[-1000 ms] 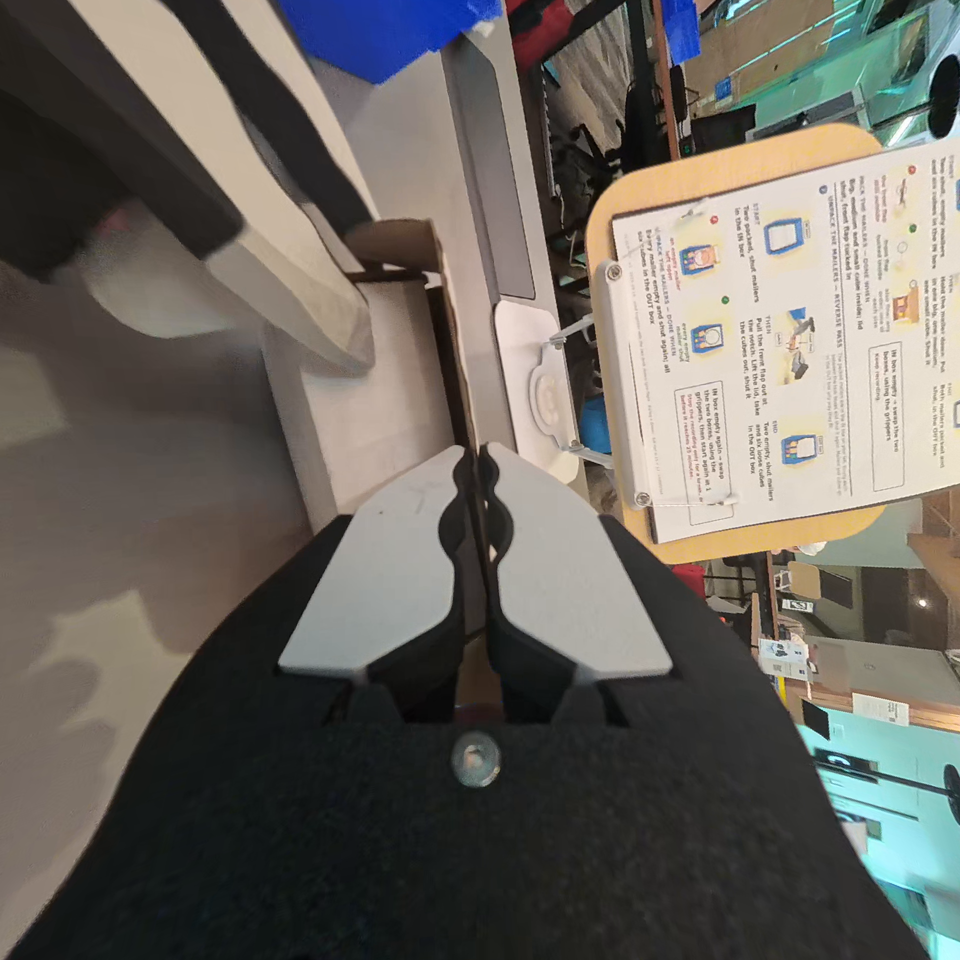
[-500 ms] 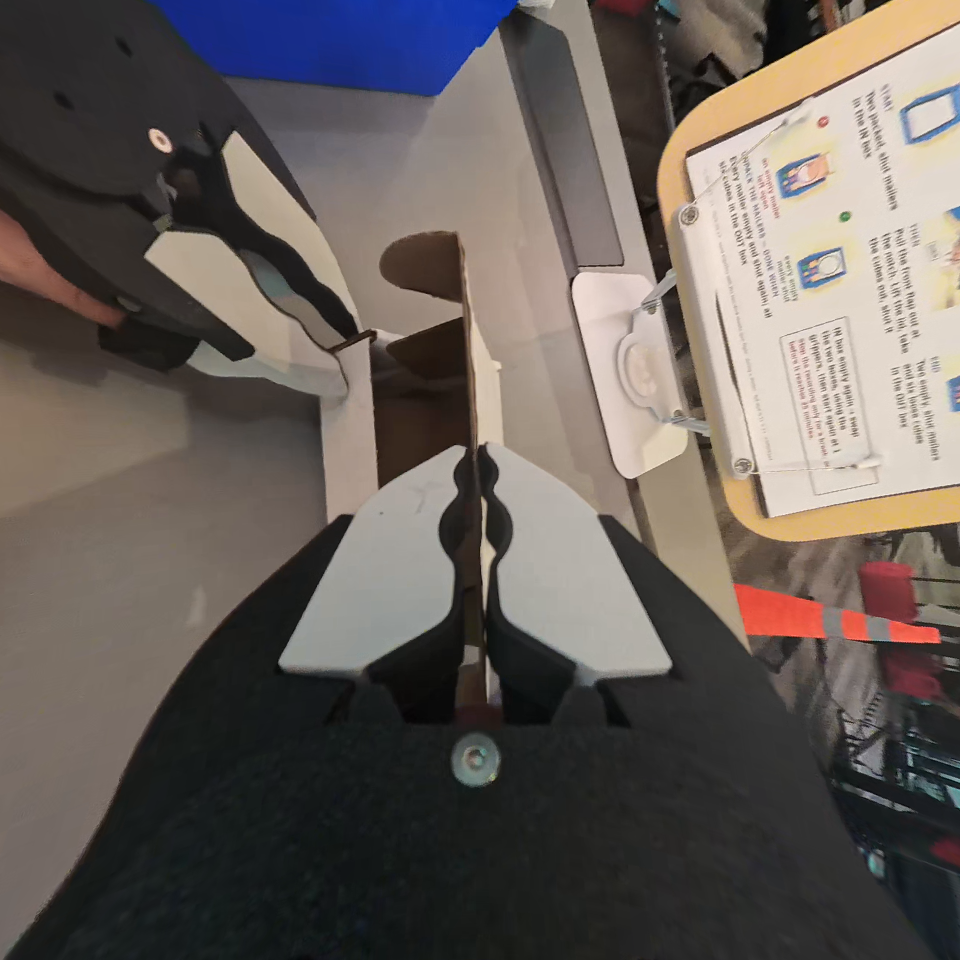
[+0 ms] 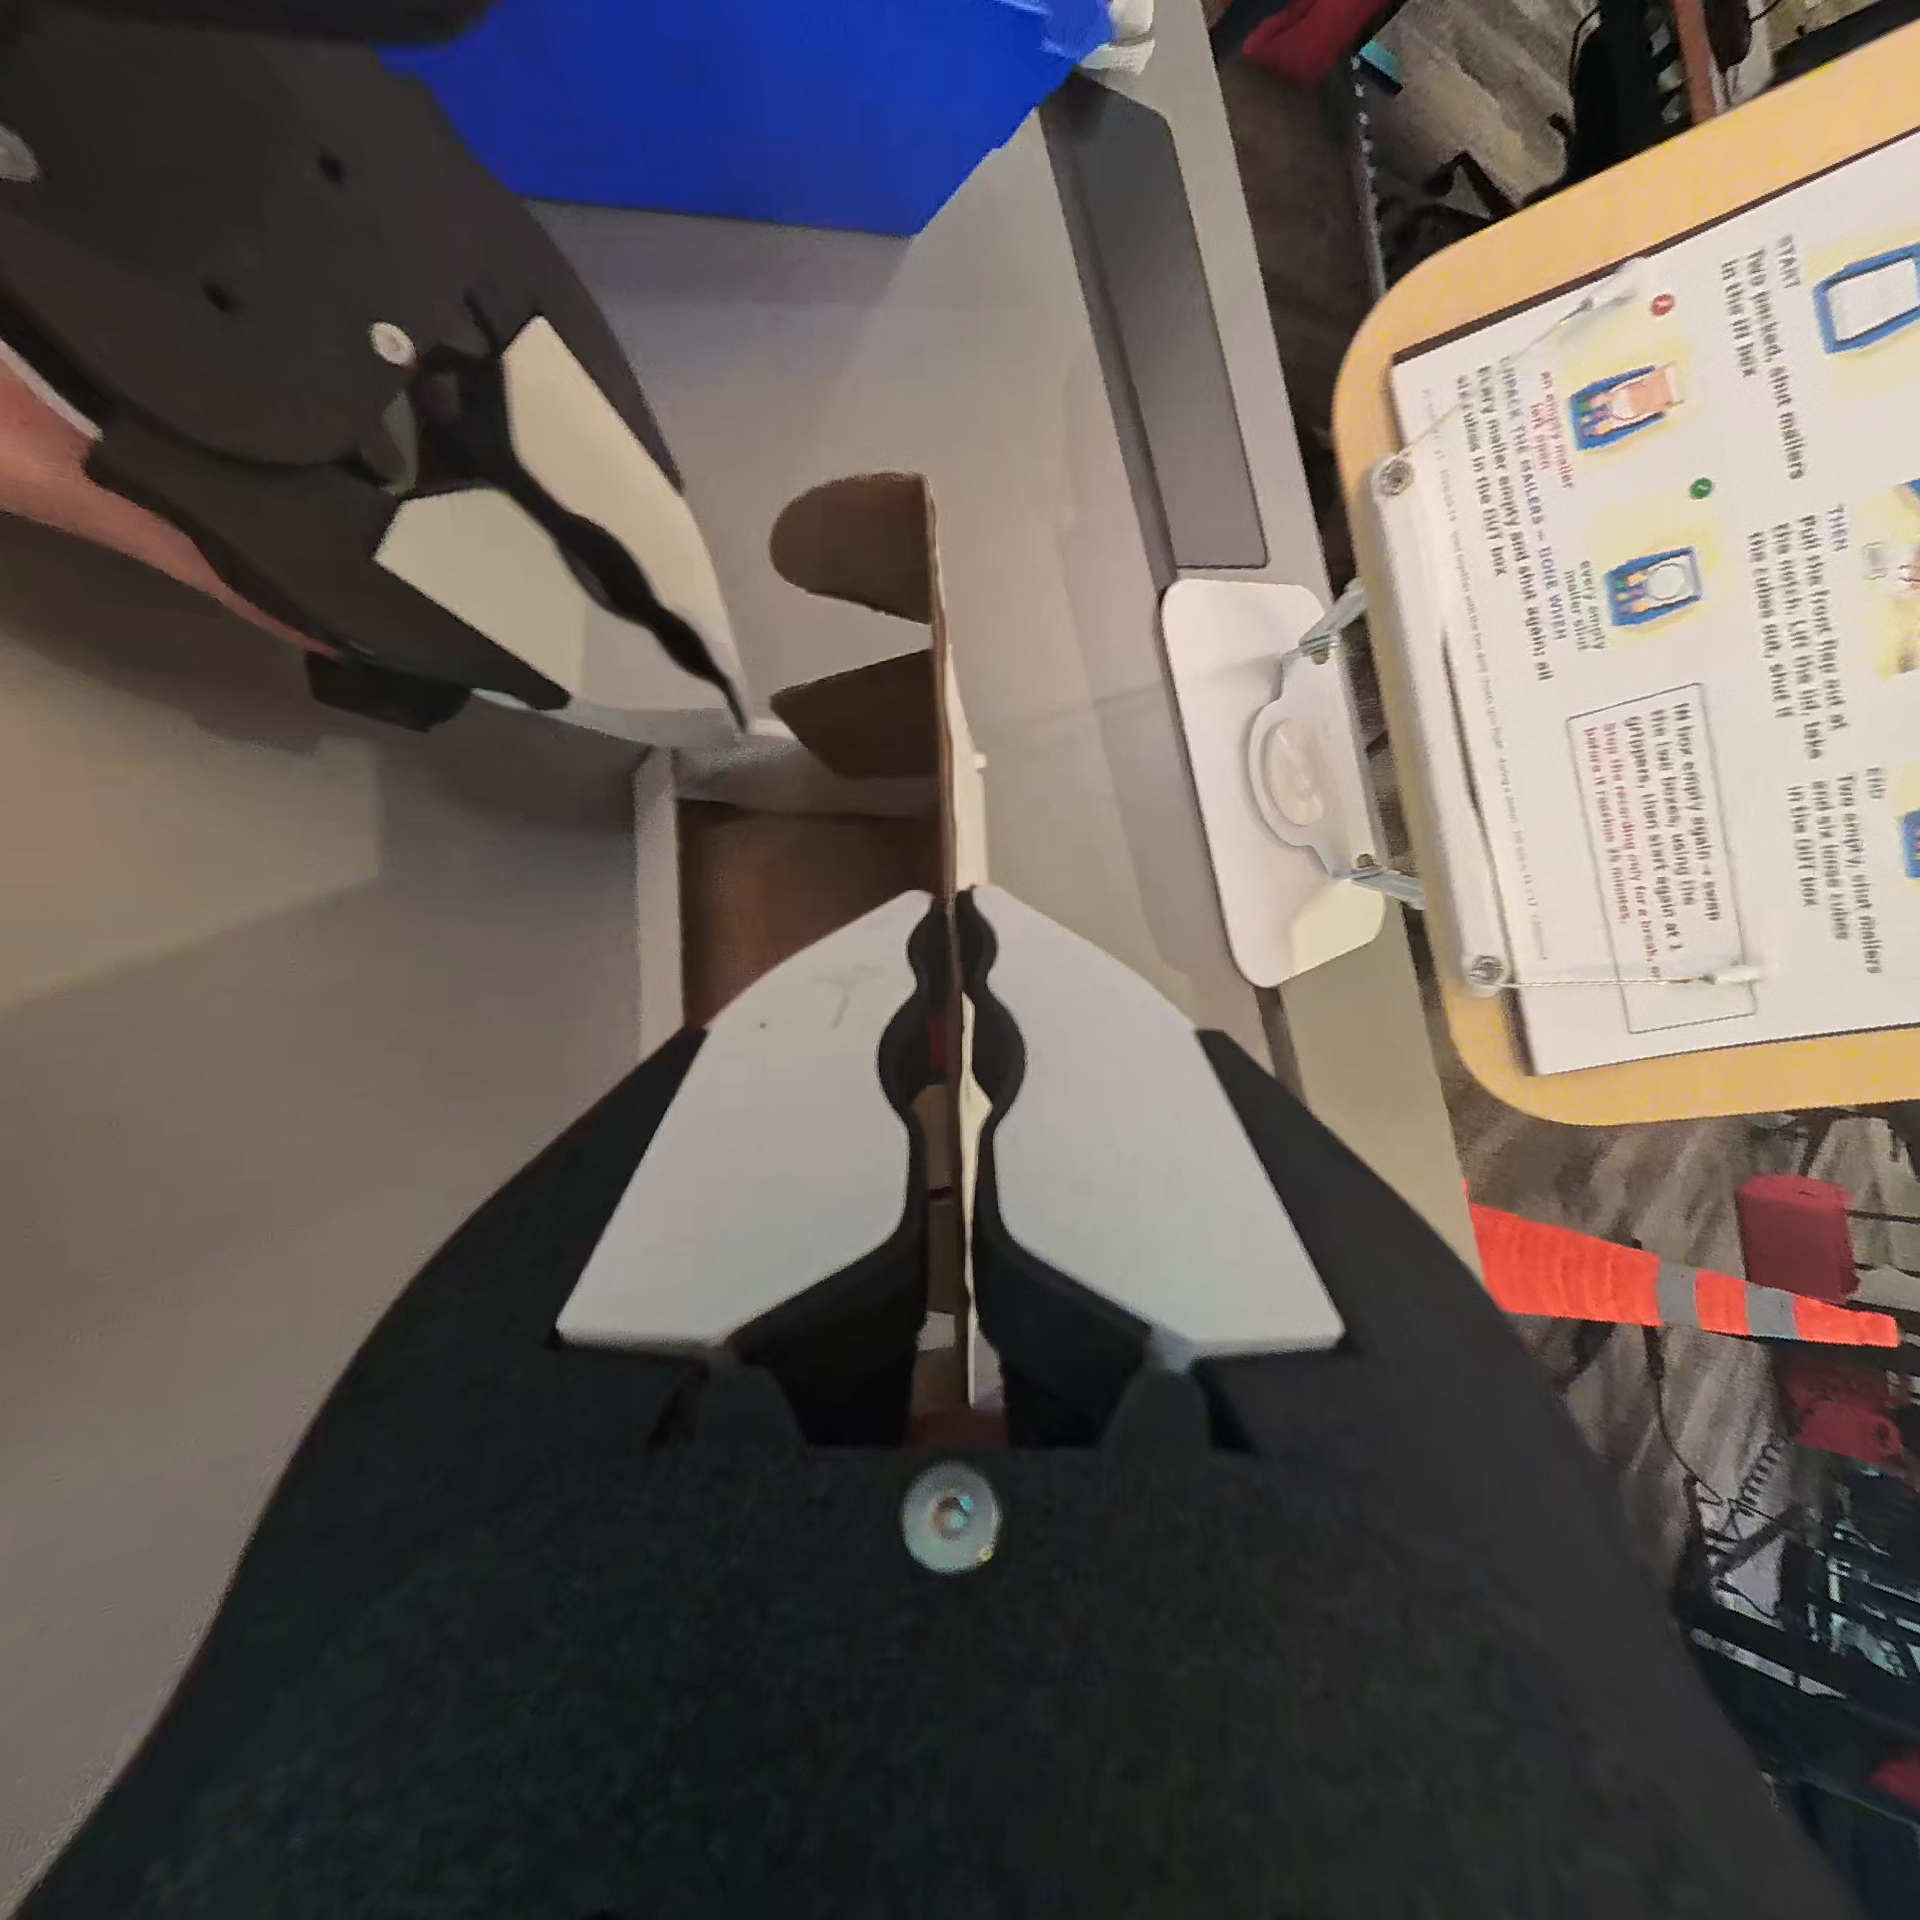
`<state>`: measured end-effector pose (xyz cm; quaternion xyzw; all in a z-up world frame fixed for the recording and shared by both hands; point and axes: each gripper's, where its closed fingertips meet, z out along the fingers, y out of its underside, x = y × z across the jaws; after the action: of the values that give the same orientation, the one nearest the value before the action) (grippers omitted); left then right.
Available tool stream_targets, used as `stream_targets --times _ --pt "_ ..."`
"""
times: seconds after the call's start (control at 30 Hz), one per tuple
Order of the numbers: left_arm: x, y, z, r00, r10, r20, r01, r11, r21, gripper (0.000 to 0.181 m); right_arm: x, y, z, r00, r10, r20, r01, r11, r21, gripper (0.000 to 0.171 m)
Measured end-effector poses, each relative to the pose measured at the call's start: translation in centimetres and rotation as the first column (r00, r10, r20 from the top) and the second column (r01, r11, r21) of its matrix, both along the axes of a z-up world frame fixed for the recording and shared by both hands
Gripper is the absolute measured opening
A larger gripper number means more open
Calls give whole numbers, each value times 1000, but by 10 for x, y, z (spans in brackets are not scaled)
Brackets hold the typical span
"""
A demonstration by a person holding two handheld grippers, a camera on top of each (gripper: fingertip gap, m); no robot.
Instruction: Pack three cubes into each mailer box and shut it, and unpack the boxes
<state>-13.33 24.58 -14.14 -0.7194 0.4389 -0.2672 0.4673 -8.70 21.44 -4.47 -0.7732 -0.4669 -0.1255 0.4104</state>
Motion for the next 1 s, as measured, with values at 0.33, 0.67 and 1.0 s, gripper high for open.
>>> stream_targets --times 0.33,0.67,1.0 --pt "4 -5 -1 1000 -23 -21 23 999 25 0 88 102 -4 966 -182 184 189 982 -16 2" --pt "9 -21 0 999 -54 -7 54 998 11 0 107 135 -95 943 -278 185 323 901 -291 6" --pt "29 -60 -5 985 -175 -12 174 984 -36 0 70 145 -87 972 -161 171 201 946 -253 8"
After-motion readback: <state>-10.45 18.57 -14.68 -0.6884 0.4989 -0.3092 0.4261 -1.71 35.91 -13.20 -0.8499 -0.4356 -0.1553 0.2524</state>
